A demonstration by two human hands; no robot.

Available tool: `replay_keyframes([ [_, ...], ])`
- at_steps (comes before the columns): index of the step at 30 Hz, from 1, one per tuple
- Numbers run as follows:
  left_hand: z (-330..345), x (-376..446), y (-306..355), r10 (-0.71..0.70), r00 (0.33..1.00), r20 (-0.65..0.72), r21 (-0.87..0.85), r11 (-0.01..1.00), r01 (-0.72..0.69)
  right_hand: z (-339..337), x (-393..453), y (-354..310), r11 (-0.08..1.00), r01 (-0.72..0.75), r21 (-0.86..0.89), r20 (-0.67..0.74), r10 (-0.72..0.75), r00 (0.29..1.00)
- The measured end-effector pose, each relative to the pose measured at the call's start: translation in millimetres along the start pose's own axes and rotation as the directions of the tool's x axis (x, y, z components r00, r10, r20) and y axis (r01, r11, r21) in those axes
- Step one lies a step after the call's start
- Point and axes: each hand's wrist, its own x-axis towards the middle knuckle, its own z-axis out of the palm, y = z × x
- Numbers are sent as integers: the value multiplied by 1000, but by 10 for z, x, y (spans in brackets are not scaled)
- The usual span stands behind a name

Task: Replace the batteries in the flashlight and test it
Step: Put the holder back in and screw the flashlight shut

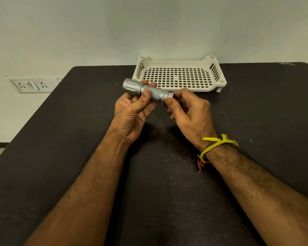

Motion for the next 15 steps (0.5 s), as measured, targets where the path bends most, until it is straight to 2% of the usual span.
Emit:
replay_keyframes([
  [2,8,-3,-12,-2,1000,-9,1,1000,2,-24,8,3,1000,-21,16,-12,21,1000],
  [4,13,-1,-21,0,1000,-19,-6,1000,0,-33,18,-21,998,26,57,-26,-25,999],
  [7,3,6,-13,9,1000,-17,-3,1000,-9,4,20,-32,996,90,7,-35,-90,995],
  [12,15,2,-28,7,1000,-10,28,1000,-7,-31,20,11,1000,-19,-3,-62,19,998],
  [15,16,0,-32,14,1000,-21,24,1000,-14,-40,8,-30,999,13,32,-26,-12,1000],
])
